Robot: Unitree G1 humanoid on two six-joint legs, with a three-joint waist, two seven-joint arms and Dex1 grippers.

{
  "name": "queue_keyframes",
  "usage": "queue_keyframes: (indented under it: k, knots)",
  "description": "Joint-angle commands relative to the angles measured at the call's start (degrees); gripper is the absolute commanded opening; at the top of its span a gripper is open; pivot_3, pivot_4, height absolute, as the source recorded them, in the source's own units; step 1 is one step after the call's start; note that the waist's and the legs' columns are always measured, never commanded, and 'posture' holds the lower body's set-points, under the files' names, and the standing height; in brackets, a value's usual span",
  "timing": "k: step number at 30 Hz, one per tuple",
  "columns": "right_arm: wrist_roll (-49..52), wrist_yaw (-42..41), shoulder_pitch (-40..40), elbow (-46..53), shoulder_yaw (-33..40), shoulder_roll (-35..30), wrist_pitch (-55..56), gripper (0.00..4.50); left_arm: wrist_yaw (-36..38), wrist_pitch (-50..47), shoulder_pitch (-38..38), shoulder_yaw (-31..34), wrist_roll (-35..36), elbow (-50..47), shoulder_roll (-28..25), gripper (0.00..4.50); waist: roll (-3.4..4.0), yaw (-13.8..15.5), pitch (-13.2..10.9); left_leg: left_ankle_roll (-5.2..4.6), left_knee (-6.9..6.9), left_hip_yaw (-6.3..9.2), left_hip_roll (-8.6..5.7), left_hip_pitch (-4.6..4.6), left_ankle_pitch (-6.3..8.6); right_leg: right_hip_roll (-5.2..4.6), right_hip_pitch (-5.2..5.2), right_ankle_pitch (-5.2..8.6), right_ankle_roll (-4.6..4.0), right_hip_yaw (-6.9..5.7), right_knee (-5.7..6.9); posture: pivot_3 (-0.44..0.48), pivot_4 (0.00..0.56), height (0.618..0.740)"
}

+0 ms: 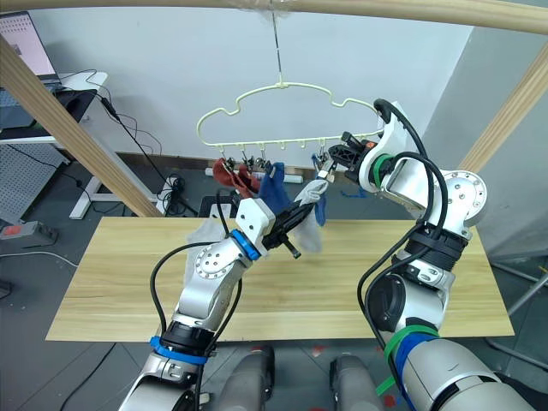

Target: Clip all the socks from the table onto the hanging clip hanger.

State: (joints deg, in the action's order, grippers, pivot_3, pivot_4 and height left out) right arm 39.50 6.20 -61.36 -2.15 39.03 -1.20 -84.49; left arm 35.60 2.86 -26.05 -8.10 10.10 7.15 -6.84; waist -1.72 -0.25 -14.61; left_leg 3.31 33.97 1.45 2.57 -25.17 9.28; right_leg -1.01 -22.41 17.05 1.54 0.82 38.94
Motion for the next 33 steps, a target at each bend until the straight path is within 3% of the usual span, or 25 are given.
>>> queue_keyframes:
  k: [1,11,14,21,22,28,33]
  knots:
    - [0.49,1.13,-0.35,2.19,1.05,-0.02,-1.05,0.00,-0.29,2.34,-1.47,0.07,-0.06,-0.03,0.72,0.02,0.00,-0.03,0.00,0.00,0.00,0.00,0.00,0.00,0.00,0.00,0.00,0.00,0.00,0.00,0.00,-0.037,0.252,0.740]
    - [0.41,1.10,-0.03,3.29,1.19,0.62,-2.85,0.00,-0.75,3.30,-3.38,-0.48,-0.28,1.43,2.06,0.02,0.00,-0.13,0.00,-0.02,0.00,0.01,0.00,-0.08,0.01,0.01,-0.07,0.01,0.01,0.00,-0.01,-0.036,0.256,0.740]
    - [0.52,0.79,-0.08,3.46,1.47,0.81,-3.31,0.83,-0.64,3.20,-3.69,-0.55,-0.37,1.44,2.34,0.00,0.00,-0.18,0.00,-0.02,0.01,0.01,0.00,-0.24,0.01,0.01,-0.22,0.00,0.00,-0.01,0.00,-0.036,0.256,0.740]
    - [1.50,-0.98,0.10,4.51,2.23,-0.42,-3.35,3.38,0.57,1.24,-4.36,-0.59,0.69,1.38,2.40,0.00,0.01,-1.28,0.00,-0.03,0.04,-0.01,0.02,-0.78,0.00,0.04,-0.82,-0.02,0.00,0.00,0.12,-0.033,0.252,0.740]
    - [2.15,-1.78,0.36,5.14,2.61,-1.14,-3.93,3.79,0.94,0.26,-4.40,-0.70,1.29,1.24,2.64,0.25,0.01,-1.33,0.00,-0.03,0.04,-0.02,0.02,-0.78,0.00,0.04,-0.82,-0.02,0.00,0.00,0.11,-0.033,0.252,0.740]
    - [7.00,-5.41,3.67,11.57,5.28,-4.43,-7.98,3.80,2.84,-6.72,-4.19,-0.89,6.04,0.22,4.93,1.89,0.01,-1.44,0.00,-0.03,0.05,-0.04,0.02,-0.79,0.00,0.04,-0.82,-0.02,0.00,0.03,0.10,-0.061,0.242,0.740]
    - [9.90,-7.46,10.37,18.43,3.06,-7.30,-8.00,3.80,2.71,-16.91,-3.60,2.46,14.31,-0.93,7.62,3.31,0.01,-1.78,0.00,-0.03,0.09,-0.05,0.02,-0.78,0.00,0.07,-0.82,-0.01,0.01,0.05,0.12,-0.081,0.235,0.740]
